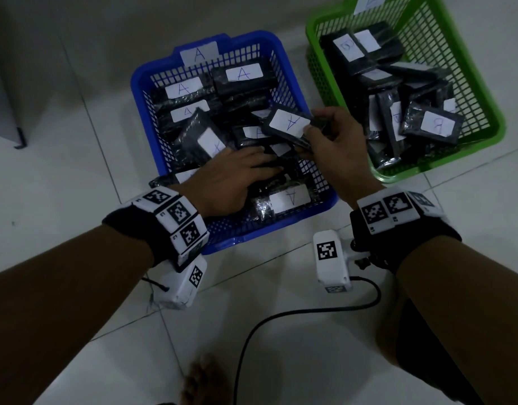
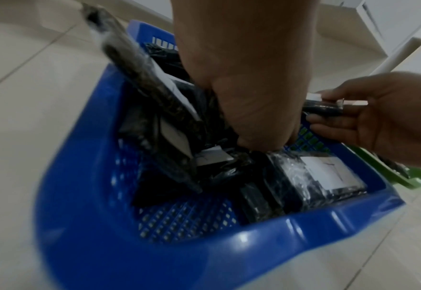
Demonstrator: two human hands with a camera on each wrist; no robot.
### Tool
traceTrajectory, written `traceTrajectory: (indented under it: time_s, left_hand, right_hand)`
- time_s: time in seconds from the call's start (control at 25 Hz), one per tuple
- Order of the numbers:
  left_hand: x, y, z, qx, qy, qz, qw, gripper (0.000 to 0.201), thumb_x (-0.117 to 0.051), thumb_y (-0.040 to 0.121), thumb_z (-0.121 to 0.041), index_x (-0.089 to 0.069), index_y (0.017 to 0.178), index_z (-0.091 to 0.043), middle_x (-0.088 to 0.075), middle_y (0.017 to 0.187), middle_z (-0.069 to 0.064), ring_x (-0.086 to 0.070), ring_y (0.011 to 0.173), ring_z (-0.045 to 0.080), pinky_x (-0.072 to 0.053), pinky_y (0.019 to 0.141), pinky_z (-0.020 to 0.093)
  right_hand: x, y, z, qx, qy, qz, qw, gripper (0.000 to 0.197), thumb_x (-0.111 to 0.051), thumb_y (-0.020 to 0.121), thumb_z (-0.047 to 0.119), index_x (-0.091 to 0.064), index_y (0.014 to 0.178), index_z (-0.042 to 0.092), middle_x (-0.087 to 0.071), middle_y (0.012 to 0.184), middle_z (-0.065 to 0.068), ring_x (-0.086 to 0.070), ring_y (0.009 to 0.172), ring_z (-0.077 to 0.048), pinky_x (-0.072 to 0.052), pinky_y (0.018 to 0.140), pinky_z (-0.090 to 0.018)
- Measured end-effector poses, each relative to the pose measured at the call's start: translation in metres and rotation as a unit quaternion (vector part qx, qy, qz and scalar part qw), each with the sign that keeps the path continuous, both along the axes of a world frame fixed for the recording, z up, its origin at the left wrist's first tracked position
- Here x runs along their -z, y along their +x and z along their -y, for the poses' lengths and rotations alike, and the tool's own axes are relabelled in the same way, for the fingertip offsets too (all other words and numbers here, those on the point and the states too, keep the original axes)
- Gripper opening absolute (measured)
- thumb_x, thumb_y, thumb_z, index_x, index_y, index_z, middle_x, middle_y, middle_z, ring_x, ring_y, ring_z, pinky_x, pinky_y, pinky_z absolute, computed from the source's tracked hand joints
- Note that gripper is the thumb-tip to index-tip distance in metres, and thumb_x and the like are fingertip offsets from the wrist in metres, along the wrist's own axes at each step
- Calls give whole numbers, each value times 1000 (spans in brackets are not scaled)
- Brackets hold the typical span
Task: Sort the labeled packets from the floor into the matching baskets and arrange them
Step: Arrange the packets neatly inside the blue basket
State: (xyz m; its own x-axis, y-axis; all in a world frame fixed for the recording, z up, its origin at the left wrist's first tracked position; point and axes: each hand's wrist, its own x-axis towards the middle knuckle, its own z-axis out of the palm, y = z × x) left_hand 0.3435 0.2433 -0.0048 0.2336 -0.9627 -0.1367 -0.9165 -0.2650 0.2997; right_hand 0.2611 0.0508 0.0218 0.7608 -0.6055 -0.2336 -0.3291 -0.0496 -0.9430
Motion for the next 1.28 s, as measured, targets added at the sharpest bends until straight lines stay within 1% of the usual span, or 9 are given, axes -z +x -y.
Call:
traceTrajectory:
  time_s: [0.16,0.28,0.4,0.6,0.68,0.8,0.92,1.08,1.28]
  left_hand:
    - [-2,6,10,9,52,-13,999,63,-52,80,-2,-52,138,-25,-45,148,-2,-36,137,20,-22,83,29]
    - [-3,16,2,-10,49,-39,998,53,-59,83,-9,-56,134,-25,-50,141,-2,-42,131,19,-32,90,33]
    - [-2,25,-8,-26,46,-28,998,48,-64,86,-19,-56,133,-25,-53,138,-3,-46,127,19,-36,95,36]
    - [-4,32,-9,-137,-101,-63,983,33,-61,91,-34,-67,118,-16,-66,115,1,-60,107,19,-51,88,39]
    - [-6,41,-4,-205,-132,-32,969,36,-64,89,-36,-67,117,-13,-66,116,5,-59,107,24,-50,90,39]
    - [-7,52,15,-240,-33,-15,970,52,-68,85,-38,-57,131,-16,-62,126,8,-54,116,28,-47,93,41]
    - [-3,52,30,-254,-1,5,967,66,-70,81,-38,-44,139,-22,-59,128,8,-54,115,31,-48,84,41]
    - [2,52,34,-201,38,51,977,56,-59,91,-42,-43,142,-25,-60,131,5,-59,113,31,-47,85,42]
    - [-7,53,25,-211,-6,48,976,40,-39,102,-39,-48,135,-17,-69,112,10,-65,96,33,-46,82,41]
  right_hand:
    - [-4,1,0,0,-1,-7,1000,18,-60,90,9,-59,107,15,-68,99,-5,-71,86,-24,-61,73,-43]
    - [-5,3,0,8,1,-10,1000,20,-61,91,8,-59,111,10,-68,101,-6,-71,86,-22,-62,69,-41]
    - [-2,10,-5,11,-17,-10,1000,17,-63,86,15,-60,100,23,-69,97,-2,-71,85,-18,-62,72,-43]
    - [5,15,-19,32,-56,-13,998,19,-63,78,25,-57,89,38,-70,90,3,-70,80,-13,-60,74,-43]
    - [6,18,-23,83,-24,-1,996,19,-64,72,32,-56,83,45,-70,88,3,-71,81,-15,-60,74,-46]
    - [7,21,-27,123,10,23,992,20,-64,70,33,-57,85,42,-70,90,5,-71,86,-16,-59,76,-48]
    - [8,22,-26,138,18,33,990,21,-63,71,32,-57,90,36,-69,93,3,-70,87,-18,-59,75,-48]
    - [11,21,-22,167,35,35,985,21,-64,70,31,-57,89,37,-69,96,0,-70,88,-21,-59,77,-49]
    - [10,21,-23,164,41,45,985,21,-64,73,27,-57,90,35,-70,95,-1,-71,87,-20,-60,76,-48]
